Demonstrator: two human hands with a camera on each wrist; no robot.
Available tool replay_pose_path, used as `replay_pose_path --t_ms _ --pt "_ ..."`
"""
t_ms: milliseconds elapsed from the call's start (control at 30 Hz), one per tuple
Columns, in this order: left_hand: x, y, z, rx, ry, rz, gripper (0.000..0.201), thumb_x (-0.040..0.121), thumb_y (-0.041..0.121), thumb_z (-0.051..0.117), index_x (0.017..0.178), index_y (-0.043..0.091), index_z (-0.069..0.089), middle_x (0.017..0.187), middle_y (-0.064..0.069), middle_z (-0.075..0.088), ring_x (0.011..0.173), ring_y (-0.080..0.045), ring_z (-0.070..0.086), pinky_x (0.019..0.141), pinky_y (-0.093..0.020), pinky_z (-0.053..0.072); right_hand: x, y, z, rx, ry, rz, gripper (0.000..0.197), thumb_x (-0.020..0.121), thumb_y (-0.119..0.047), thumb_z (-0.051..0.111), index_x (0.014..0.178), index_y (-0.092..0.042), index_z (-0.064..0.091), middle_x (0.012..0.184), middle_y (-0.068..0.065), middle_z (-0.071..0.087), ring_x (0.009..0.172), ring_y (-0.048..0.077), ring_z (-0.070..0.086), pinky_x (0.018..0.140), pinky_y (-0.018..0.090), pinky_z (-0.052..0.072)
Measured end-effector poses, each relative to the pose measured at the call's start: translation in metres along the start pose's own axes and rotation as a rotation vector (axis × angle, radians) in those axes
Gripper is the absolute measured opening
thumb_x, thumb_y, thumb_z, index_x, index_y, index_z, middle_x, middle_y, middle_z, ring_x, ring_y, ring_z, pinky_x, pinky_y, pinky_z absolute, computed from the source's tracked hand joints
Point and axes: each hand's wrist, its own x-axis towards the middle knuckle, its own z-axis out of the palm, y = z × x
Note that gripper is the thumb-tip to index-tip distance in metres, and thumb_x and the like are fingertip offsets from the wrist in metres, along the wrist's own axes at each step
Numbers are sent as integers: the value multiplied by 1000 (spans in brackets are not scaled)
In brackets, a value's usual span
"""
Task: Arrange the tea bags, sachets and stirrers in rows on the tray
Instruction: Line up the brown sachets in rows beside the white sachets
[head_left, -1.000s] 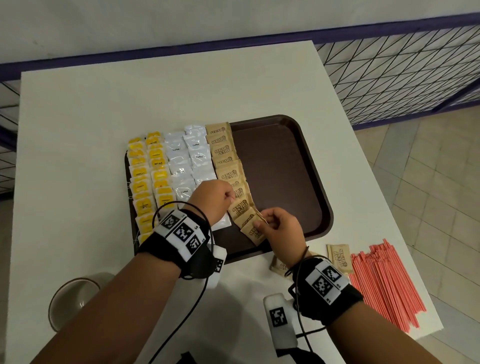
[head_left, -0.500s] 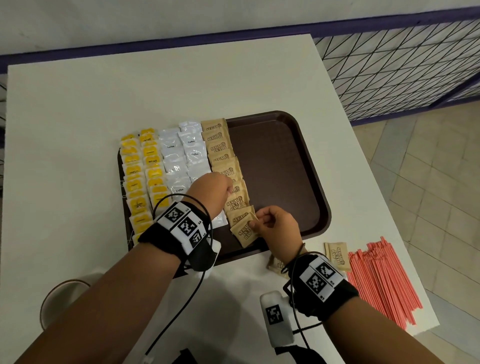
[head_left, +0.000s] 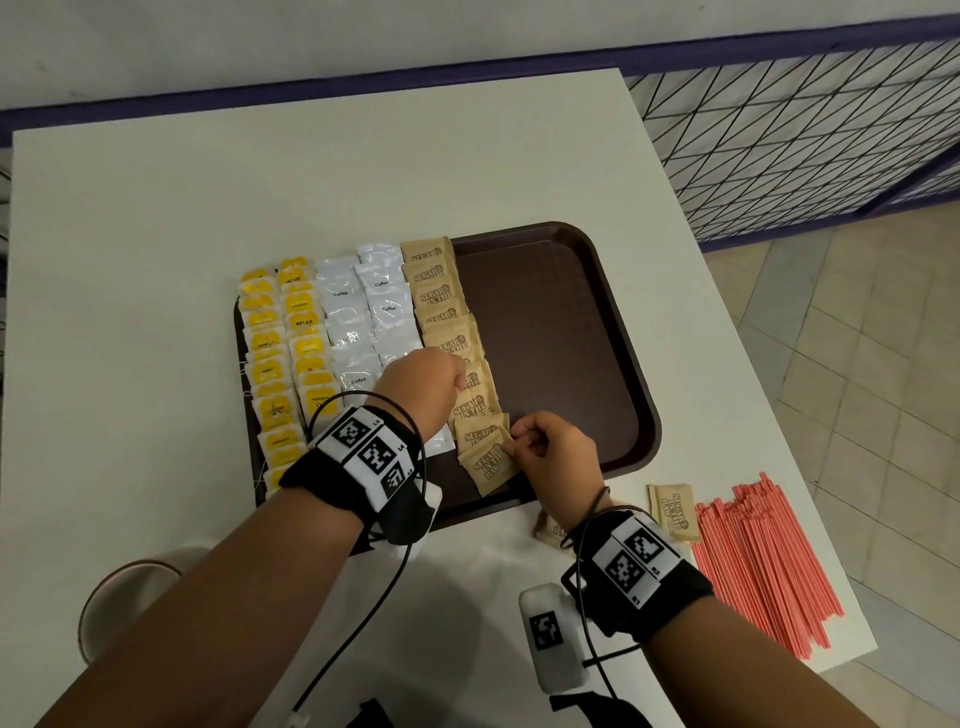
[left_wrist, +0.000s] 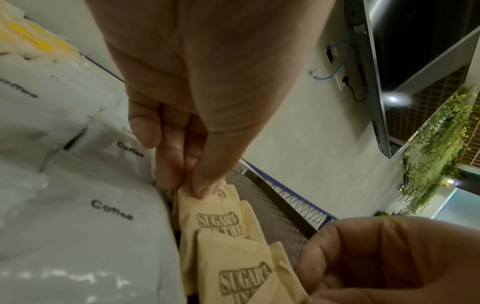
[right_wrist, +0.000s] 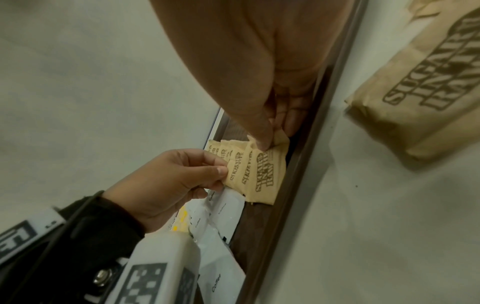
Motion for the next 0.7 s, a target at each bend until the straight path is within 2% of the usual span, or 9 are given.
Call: replay_pose_path --t_ms 133,200,300,467,567,633,700 --pt "-2 -1 0 -29 29 2 17 85 7 51 86 16 66 95 -3 64 89 -21 60 73 -29 46 0 2 -2 -40 -14 -60 9 84 -8 64 90 -14 67 83 -1 65 76 11 60 72 17 51" --pt "-4 0 -2 -37 55 20 16 86 8 53 87 15 67 94 -2 62 88 -20 59 72 -28 44 1 3 -2 -65 -18 -76 12 85 -8 62 93 -16 68 88 1 65 78 11 60 71 14 48" --pt "-10 1 -1 1 60 64 12 87 16 56 89 18 68 92 0 63 88 -20 59 76 -31 47 3 3 -2 -66 5 -88 12 85 -8 62 92 -16 68 85 0 65 76 12 59 67 10 44" --pt "-18 -1 9 107 22 99 10 86 26 61 93 25 68 97 3 63 94 -18 58 83 -34 46 -1 5 -6 -16 -1 -46 10 86 -7 62 88 -16 66 79 -2 66 74 12 62 71 19 52" --pt "-18 -1 15 92 0 108 14 85 24 62 98 25 68 101 2 63 97 -19 58 85 -34 46 -5 5 -8 -3 -15 -52 8 83 -9 66 87 -15 67 77 -3 67 73 11 63 74 22 53" --pt "-21 -1 16 -47 69 93 15 88 17 57 97 20 69 99 1 62 92 -17 58 81 -28 46 -7 4 -10 -31 -29 -74 7 82 -10 67 89 -14 68 80 0 68 74 12 63 76 23 53" --pt "-31 -2 17 -290 193 7 17 90 11 54 97 17 69 97 3 61 85 -10 56 73 -13 41 -9 2 -13 -82 -44 -93 9 82 -12 67 91 -11 68 82 2 69 75 13 62 78 24 52"
